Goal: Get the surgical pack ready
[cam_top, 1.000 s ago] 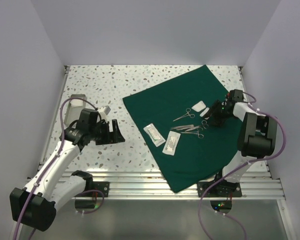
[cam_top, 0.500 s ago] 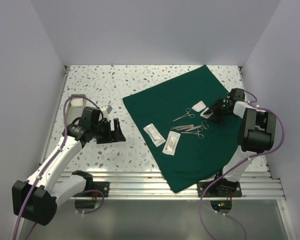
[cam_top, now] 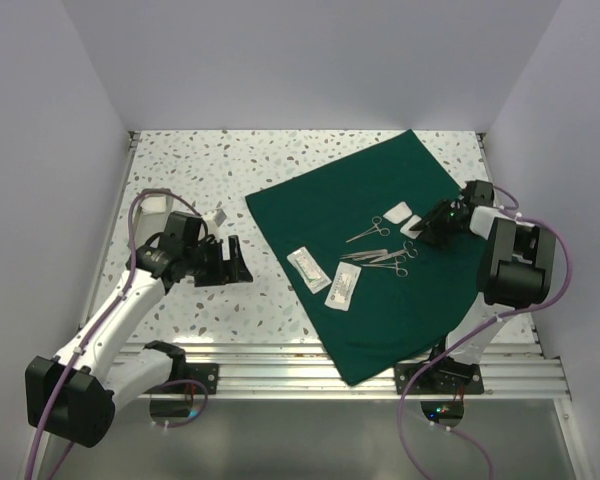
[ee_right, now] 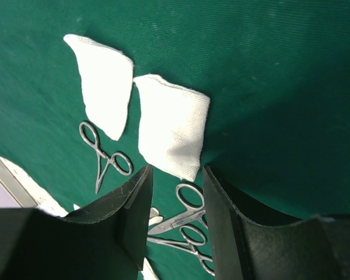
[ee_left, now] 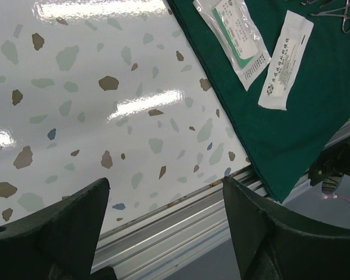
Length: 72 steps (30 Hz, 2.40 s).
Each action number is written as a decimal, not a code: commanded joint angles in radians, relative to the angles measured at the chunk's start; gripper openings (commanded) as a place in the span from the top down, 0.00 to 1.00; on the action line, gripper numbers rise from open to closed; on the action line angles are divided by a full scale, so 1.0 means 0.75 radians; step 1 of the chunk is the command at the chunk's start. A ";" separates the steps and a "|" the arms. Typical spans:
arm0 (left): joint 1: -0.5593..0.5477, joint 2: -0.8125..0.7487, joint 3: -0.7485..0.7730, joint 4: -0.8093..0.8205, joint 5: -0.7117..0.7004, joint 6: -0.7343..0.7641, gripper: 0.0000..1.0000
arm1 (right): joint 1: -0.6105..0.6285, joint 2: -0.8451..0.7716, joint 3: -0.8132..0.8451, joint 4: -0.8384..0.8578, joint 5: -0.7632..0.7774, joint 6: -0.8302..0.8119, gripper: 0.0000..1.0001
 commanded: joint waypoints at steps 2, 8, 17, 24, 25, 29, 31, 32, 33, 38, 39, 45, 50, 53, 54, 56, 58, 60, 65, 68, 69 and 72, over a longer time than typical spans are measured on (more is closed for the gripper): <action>-0.009 0.010 0.054 0.045 0.034 0.025 0.18 | -0.027 -0.026 -0.013 -0.044 0.050 -0.047 0.56; -0.009 0.012 0.054 0.039 0.036 0.021 0.18 | -0.035 -0.002 0.011 -0.065 0.046 -0.086 0.56; -0.007 0.003 0.056 0.019 0.037 0.023 0.18 | -0.037 0.107 0.050 -0.003 0.050 -0.078 0.57; -0.009 0.007 0.054 0.017 0.041 0.023 0.17 | -0.037 0.154 0.042 0.072 0.026 -0.028 0.59; -0.009 0.010 0.054 0.017 0.043 0.023 0.18 | -0.037 0.160 0.046 0.080 0.014 -0.026 0.59; -0.009 0.012 0.056 0.017 0.051 0.023 0.18 | -0.037 0.176 0.079 0.076 0.005 -0.014 0.63; -0.009 0.016 0.056 0.021 0.055 0.021 0.18 | -0.037 0.182 0.085 0.087 -0.009 -0.010 0.65; -0.009 0.018 0.056 0.023 0.057 0.021 0.18 | -0.037 0.180 0.087 0.091 -0.013 -0.006 0.65; -0.009 0.020 0.056 0.023 0.057 0.021 0.18 | -0.037 0.176 0.087 0.091 -0.015 -0.004 0.66; -0.009 0.032 0.056 0.039 0.065 0.019 0.17 | -0.037 0.131 0.111 0.054 0.005 -0.020 0.67; -0.009 0.034 0.056 0.041 0.067 0.019 0.18 | -0.037 0.123 0.120 0.042 0.009 -0.026 0.67; -0.009 0.036 0.044 0.047 0.067 0.025 0.17 | -0.037 0.037 0.185 -0.065 0.077 -0.086 0.62; -0.009 0.038 0.038 0.053 0.077 0.025 0.17 | -0.037 0.119 0.249 -0.081 0.071 -0.084 0.57; -0.009 0.042 0.048 0.045 0.073 0.035 0.17 | -0.037 0.146 0.244 -0.044 0.044 -0.069 0.56; -0.009 0.042 0.048 0.045 0.073 0.037 0.17 | -0.037 0.162 0.244 -0.026 0.024 -0.065 0.56; -0.009 0.042 0.048 0.045 0.073 0.037 0.17 | -0.035 0.176 0.238 -0.018 0.016 -0.061 0.56; -0.009 0.040 0.046 0.045 0.073 0.039 0.17 | -0.035 0.191 0.228 0.001 0.003 -0.049 0.57; -0.009 0.042 0.046 0.045 0.073 0.039 0.17 | -0.033 0.195 0.218 0.029 -0.009 -0.039 0.57; -0.009 0.044 0.044 0.051 0.079 0.039 0.17 | -0.013 0.201 0.214 0.056 -0.027 -0.035 0.60; -0.007 0.044 0.040 0.057 0.090 0.035 0.17 | -0.005 0.207 0.226 0.050 -0.009 -0.033 0.60; -0.009 0.042 0.038 0.064 0.090 0.031 0.17 | -0.005 0.213 0.226 0.050 -0.009 -0.030 0.61; -0.009 0.036 0.028 0.062 0.096 0.027 0.17 | -0.003 0.231 0.232 0.056 -0.009 -0.026 0.62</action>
